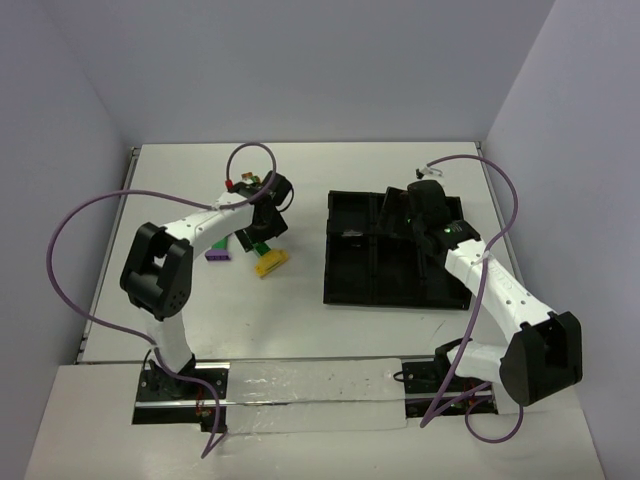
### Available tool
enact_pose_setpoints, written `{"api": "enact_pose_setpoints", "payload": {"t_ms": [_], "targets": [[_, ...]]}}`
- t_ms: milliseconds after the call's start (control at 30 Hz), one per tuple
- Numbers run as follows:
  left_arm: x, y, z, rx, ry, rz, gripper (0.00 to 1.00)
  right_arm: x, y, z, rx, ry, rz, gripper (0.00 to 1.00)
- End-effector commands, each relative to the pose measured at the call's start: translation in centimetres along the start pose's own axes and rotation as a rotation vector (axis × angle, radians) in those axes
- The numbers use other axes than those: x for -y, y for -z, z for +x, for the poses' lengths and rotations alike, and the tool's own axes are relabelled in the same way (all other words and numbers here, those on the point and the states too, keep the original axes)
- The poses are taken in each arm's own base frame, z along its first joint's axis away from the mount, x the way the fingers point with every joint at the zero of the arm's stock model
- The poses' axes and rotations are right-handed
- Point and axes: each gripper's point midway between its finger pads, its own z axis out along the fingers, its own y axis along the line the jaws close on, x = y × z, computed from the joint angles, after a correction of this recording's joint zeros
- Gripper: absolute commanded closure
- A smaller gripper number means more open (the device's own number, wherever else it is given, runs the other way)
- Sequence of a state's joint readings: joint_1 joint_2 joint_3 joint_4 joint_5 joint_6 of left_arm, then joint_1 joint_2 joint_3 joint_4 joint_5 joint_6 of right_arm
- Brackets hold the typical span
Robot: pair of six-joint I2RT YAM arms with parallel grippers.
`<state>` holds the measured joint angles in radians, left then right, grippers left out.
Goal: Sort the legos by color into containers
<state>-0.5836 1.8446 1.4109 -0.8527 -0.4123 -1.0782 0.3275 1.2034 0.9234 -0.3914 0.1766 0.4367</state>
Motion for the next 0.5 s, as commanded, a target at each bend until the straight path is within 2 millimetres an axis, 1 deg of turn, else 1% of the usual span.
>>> {"api": "enact_pose_setpoints", "payload": {"t_ms": [0, 133, 200, 333, 467], "targets": [[1.0, -1.4, -0.9, 0.01, 0.072, -0.012, 0.23, -0.7, 1.0, -1.6, 0.046, 0.003, -0.025, 0.0], [0.5, -1.8, -0.5, 0.002, 0.082, -0.03, 0.22, -0.6, 1.0, -1.4, 0.039, 0.014, -0.021, 0.0], [0.6, -2.0, -0.3, -0.005, 0.084, -0.017, 0.21, -0.5, 1.0, -1.2, 0.034, 0.017, -0.018, 0.0], [0.4, -2.4, 0.3, -0.017, 0.083, -0.019, 0.32, -0.6, 1.0, -1.1, 0.03, 0.015, -0.024, 0.0], [0.3, -2.9, 0.7, -0.026, 0.074, -0.028, 0.39, -0.5, 0.9, -1.0, 0.029, 0.011, -0.023, 0.0]]}}
